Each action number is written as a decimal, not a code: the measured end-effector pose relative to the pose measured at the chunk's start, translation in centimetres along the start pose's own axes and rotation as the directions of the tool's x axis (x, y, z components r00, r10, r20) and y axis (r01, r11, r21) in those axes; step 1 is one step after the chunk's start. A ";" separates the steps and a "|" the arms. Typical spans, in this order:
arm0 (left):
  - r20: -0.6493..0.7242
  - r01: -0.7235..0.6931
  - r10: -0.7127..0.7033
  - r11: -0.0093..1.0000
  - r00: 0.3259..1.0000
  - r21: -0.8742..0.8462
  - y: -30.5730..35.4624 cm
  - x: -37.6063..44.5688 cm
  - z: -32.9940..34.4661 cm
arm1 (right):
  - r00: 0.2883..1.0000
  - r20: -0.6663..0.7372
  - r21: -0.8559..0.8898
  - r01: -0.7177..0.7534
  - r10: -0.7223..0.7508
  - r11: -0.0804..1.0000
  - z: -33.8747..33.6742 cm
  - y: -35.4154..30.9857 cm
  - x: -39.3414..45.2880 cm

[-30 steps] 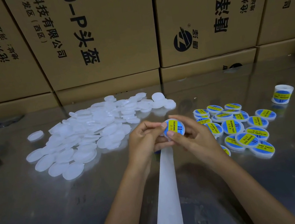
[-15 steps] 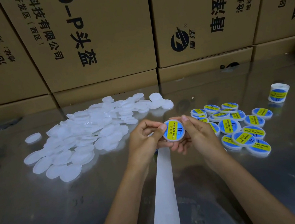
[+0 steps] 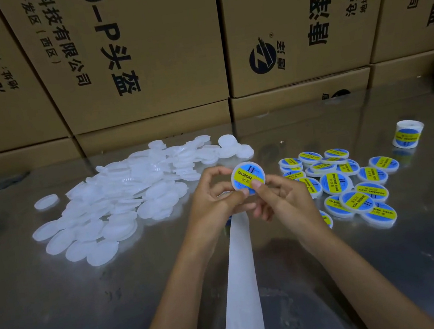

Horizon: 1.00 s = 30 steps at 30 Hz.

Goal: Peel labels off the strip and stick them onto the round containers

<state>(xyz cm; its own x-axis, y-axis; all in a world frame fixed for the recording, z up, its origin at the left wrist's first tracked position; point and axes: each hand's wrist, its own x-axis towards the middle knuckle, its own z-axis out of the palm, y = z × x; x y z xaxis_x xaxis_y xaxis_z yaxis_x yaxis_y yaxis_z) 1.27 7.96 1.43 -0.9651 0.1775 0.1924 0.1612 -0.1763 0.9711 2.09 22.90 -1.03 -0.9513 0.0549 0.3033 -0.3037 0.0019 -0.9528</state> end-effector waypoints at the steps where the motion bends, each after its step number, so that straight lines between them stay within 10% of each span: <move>1: 0.024 -0.004 0.003 1.000 1.000 0.028 0.0 0.0 0.0 | 1.000 -0.011 -0.015 0.004 -0.004 1.000 0.1 0.0 0.0; 17: -0.121 0.006 -0.001 0.999 0.993 0.041 -0.3 0.2 -0.4 | 0.999 0.028 -0.124 0.037 -0.034 0.992 0.6 0.2 -0.3; 30: 0.021 -0.024 0.022 0.995 1.000 0.096 -0.6 0.3 -0.8 | 0.992 0.108 0.113 -0.082 0.070 0.990 0.6 -0.7 -0.4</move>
<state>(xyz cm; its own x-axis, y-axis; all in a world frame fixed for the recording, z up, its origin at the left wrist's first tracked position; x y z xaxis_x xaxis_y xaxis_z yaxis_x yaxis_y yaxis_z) 0.69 7.30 0.79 -0.9568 0.1939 0.2165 0.2031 -0.0869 0.9753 2.61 22.28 -0.48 -0.9703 -0.0535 0.2359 -0.2286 -0.1154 -0.9667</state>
